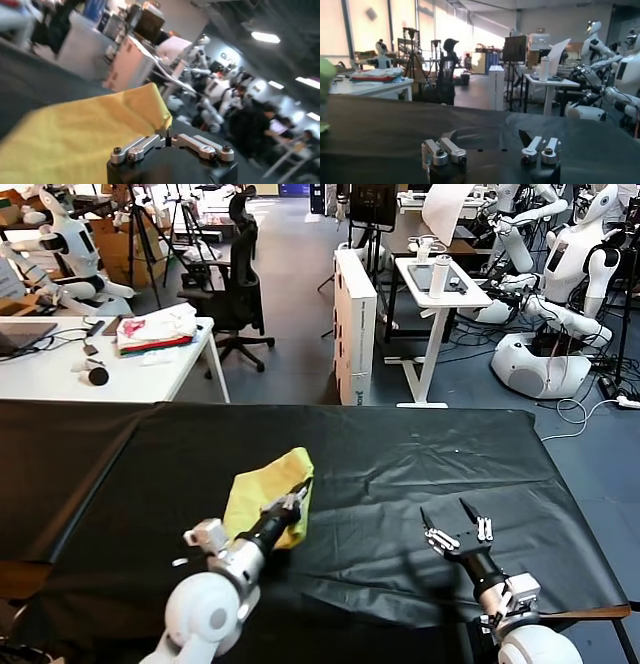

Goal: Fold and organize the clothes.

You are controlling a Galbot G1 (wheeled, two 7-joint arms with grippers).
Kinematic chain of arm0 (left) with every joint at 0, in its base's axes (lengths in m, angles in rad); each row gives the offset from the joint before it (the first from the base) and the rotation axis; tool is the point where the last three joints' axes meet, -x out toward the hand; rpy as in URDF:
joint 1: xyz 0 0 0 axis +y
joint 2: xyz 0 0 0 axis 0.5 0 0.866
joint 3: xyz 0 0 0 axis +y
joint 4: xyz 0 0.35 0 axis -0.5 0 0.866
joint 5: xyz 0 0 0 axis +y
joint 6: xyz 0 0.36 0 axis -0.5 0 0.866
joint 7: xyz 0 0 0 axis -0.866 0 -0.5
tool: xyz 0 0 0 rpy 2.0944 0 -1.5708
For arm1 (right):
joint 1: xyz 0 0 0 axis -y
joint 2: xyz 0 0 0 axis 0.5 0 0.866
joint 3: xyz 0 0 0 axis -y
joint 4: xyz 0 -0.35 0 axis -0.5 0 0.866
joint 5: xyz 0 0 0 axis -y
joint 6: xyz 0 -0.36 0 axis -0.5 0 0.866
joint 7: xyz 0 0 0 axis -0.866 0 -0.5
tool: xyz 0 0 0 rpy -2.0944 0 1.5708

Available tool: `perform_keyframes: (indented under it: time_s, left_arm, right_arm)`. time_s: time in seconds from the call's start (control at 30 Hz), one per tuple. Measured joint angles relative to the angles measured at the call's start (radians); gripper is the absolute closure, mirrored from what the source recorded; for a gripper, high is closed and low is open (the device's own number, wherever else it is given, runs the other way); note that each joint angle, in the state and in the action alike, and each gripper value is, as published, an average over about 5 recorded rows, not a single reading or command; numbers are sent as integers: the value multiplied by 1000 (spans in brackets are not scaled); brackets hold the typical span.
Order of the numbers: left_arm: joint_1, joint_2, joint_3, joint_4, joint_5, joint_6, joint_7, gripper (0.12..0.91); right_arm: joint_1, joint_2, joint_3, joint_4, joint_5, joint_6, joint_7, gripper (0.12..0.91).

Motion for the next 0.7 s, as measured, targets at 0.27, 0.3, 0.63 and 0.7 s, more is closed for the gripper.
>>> perform_keyframes:
  time_s: [0.27,0.3,0.63,0.7]
  left_arm:
    - [-1,11,16,14,22,4,44,321]
    - [2,15,15,10,31,2,51,256]
    - [22,108,-51,-41,108,-56,102,124]
    - [32,132,-66,-50,123,-64,110,123]
  right_arm:
    - [48,-67,-69,5,134,-74,-34,118]
    - [58,-76,-82,5,154,-88,-25,118]
    - [223,-86,-276,-40,423,-308,118,118]
    - [261,-81,-315,-54,466,-337,134,118]
